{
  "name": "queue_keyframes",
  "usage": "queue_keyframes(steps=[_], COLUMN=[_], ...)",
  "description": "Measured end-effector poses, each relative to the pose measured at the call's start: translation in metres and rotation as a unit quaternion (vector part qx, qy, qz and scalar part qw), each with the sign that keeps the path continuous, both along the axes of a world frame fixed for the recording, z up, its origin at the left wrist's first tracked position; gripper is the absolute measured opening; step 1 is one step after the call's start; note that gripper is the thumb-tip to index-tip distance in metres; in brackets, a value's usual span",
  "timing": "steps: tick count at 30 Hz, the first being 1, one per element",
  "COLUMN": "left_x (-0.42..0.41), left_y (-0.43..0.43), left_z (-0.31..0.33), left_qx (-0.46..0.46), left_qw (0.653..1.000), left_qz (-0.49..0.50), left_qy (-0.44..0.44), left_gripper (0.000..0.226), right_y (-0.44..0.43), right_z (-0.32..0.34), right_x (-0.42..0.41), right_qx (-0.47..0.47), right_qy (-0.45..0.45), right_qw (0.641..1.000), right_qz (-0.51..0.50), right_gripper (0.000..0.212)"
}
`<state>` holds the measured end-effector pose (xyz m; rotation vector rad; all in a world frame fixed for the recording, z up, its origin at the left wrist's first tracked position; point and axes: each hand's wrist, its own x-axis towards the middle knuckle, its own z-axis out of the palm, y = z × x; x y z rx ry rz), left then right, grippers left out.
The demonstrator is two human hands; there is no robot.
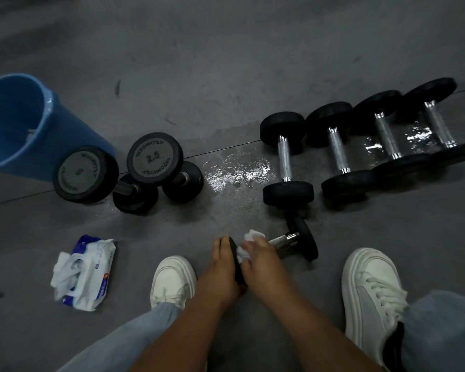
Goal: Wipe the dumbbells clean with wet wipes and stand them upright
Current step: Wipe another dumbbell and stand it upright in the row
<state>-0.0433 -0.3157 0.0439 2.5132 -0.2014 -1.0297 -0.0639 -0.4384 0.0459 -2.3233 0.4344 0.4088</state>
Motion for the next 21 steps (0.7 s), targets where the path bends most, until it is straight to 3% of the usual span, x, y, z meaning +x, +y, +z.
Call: queue_keyframes(steps=[3,4,6,8,10,11,15,19,21], left_x=[0.003,0.004,0.006,0.010,0.014,0.016,0.009,-0.009,-0.022], left_y=[0.000,0.001,0.001,0.000,0.000,0.000,-0.002,-0.009,-0.013], left_z=[-0.002,-0.002,-0.002,-0.002,-0.002,-0.003,0.002,0.011,0.014], left_qx=[-0.003,-0.003,-0.010,-0.015,-0.012,-0.010,-0.008,0.019,-0.004], left_qw=[1.000,1.000,0.999,0.999,0.998,0.998,0.998,0.997,0.994], left_qz=[0.010,0.013,0.018,0.021,0.029,0.034,0.034,0.062,0.095], left_qy=[0.008,0.012,0.030,0.044,0.053,0.058,0.051,0.040,0.045], left_gripper=[0.118,0.118,0.120,0.124,0.129,0.131,0.124,0.114,0.112], right_y=[-0.008,-0.009,-0.003,-0.005,-0.017,-0.019,-0.011,-0.034,-0.026], right_z=[-0.004,-0.005,-0.003,-0.004,-0.010,-0.011,-0.006,-0.006,-0.003], right_x=[0.002,0.000,-0.008,-0.012,-0.011,-0.010,-0.007,-0.004,-0.012], right_qx=[-0.030,-0.029,0.056,0.127,0.107,0.090,0.115,0.074,0.090], right_qy=[-0.017,-0.011,0.012,0.019,-0.012,-0.004,0.087,0.004,0.015], right_qw=[0.994,0.995,0.998,0.991,0.978,0.975,0.987,0.964,0.975], right_qz=[-0.102,-0.090,-0.002,-0.040,-0.181,-0.205,-0.073,-0.254,-0.202], right_gripper=[0.038,0.036,0.025,0.024,0.021,0.022,0.028,0.026,0.021])
